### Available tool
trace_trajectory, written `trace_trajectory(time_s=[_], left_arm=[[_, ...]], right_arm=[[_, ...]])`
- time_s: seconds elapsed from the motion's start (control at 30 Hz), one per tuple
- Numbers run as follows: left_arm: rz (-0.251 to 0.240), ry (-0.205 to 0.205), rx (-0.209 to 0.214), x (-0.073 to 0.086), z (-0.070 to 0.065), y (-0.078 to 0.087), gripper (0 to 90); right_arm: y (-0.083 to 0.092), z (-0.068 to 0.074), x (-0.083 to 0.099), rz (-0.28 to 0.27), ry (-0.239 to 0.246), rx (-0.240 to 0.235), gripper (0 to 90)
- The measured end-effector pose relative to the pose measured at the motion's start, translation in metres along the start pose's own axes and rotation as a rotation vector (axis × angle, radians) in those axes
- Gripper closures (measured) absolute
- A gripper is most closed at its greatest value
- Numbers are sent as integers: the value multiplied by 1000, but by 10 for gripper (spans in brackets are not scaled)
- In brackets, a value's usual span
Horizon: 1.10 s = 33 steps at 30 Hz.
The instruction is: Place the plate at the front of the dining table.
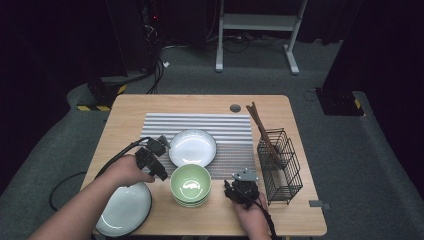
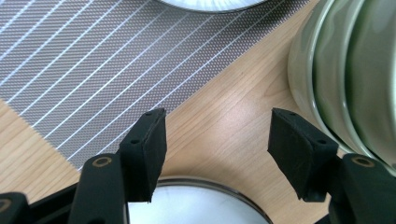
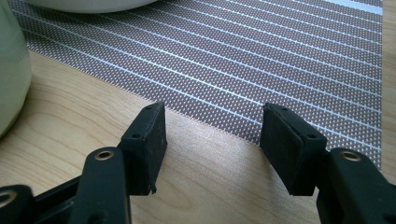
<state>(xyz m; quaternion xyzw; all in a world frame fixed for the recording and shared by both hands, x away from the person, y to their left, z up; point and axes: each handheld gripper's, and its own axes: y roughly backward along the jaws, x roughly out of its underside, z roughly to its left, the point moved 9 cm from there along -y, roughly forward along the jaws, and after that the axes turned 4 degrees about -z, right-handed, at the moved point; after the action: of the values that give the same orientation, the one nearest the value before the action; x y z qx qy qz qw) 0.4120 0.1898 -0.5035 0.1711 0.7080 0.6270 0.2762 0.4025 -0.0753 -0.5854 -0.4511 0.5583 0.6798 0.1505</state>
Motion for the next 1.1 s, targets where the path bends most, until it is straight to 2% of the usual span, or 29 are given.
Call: trace_trajectory(time_s=[0.07, 0.17, 0.37, 0.47, 0.7, 0.87, 1.1], left_arm=[[-5, 1, 1, -1, -2, 5, 374], [-4, 0, 29, -3, -7, 10, 374], [17, -26, 29, -6, -13, 17, 367], [3, -25, 45, -9, -15, 21, 365], [-3, -19, 37, -13, -16, 21, 346], [-43, -3, 47, -20, -17, 25, 329], [-49, -14, 44, -24, -18, 32, 336]], right_arm=[[0, 0, 0, 0, 0, 0, 407], [0, 0, 0, 0, 0, 0, 407], [0, 0, 0, 0, 1, 0, 408], [0, 0, 0, 0, 1, 0, 408], [0, 0, 0, -1, 0, -2, 409], [0, 0, 0, 0, -2, -2, 410], [0, 0, 0, -2, -2, -6, 412]])
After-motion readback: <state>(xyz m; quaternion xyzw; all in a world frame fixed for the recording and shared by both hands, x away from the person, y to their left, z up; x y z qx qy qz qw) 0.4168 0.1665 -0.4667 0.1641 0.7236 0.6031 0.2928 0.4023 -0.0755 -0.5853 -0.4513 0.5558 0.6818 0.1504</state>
